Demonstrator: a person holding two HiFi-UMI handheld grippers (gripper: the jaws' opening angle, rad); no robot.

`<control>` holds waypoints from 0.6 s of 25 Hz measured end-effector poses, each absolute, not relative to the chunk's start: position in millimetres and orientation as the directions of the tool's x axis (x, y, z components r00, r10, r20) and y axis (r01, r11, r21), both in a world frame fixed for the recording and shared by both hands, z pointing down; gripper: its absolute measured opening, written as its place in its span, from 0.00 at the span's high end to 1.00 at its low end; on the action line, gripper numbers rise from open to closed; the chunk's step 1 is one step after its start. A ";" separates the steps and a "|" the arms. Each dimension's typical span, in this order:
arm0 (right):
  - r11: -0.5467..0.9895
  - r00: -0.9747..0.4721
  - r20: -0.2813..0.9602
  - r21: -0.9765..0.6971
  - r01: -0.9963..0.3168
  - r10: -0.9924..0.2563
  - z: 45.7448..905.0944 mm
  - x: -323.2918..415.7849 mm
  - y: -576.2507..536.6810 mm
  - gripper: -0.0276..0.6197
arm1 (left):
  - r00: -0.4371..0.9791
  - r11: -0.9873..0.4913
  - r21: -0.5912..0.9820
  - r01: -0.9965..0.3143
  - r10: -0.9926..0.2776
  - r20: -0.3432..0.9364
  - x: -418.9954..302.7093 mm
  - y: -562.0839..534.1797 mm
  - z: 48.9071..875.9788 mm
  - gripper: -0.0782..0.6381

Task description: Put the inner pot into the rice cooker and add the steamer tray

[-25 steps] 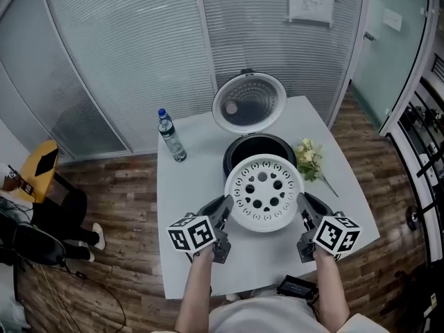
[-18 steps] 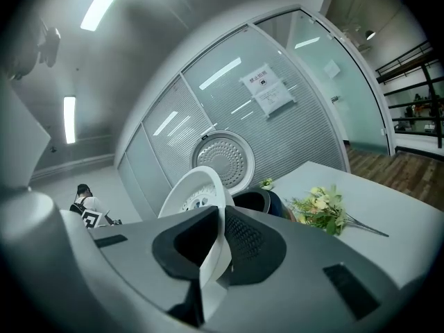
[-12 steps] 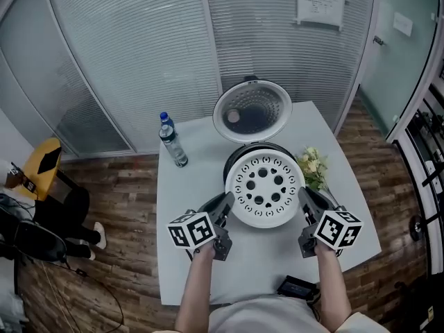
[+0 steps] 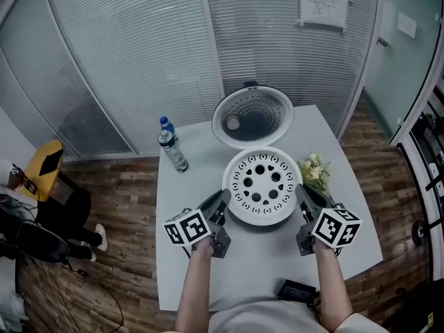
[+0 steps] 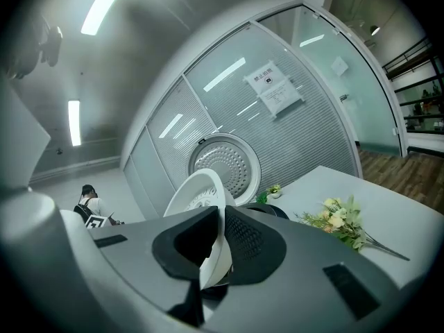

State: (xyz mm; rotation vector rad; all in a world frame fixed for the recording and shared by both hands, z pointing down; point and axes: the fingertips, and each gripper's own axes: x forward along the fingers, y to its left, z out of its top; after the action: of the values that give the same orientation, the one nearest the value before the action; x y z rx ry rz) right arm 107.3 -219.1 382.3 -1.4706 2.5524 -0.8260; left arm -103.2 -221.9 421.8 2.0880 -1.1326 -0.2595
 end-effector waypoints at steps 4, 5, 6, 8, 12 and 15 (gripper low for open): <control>0.417 -0.553 0.167 -0.493 -0.764 -0.816 382.6 99.2 -231.0 0.89 | 0.582 -0.337 0.691 -0.639 -0.800 0.147 -109.8 -229.1 423.1 0.84; 0.421 -0.558 0.164 -0.495 -0.760 -0.813 382.5 98.3 -233.9 0.89 | 0.582 -0.337 0.694 -0.636 -0.800 0.145 -109.4 -230.3 421.9 0.84; 0.426 -0.562 0.163 -0.495 -0.757 -0.811 382.0 97.8 -237.0 0.89 | 0.582 -0.334 0.697 -0.634 -0.800 0.145 -109.0 -231.8 421.4 0.84; 0.434 -0.570 0.164 -0.492 -0.755 -0.805 381.7 98.4 -242.6 0.89 | 0.582 -0.332 0.698 -0.635 -0.800 0.149 -108.0 -235.0 421.0 0.84; 0.440 -0.582 0.170 -0.499 -0.747 -0.795 388.8 103.4 -250.8 0.89 | 0.580 -0.327 0.679 -0.657 -0.795 0.178 -105.1 -242.0 426.5 0.84; 0.431 -0.581 0.180 -0.507 -0.747 -0.794 396.8 104.9 -257.7 0.89 | 0.588 -0.333 0.672 -0.662 -0.786 0.189 -102.8 -249.5 429.3 0.84</control>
State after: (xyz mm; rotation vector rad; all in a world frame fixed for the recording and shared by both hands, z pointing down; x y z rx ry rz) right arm 104.9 -257.7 396.8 -1.3944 2.5841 -0.8465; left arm -102.8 -249.5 429.3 2.0865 -1.1454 -0.2184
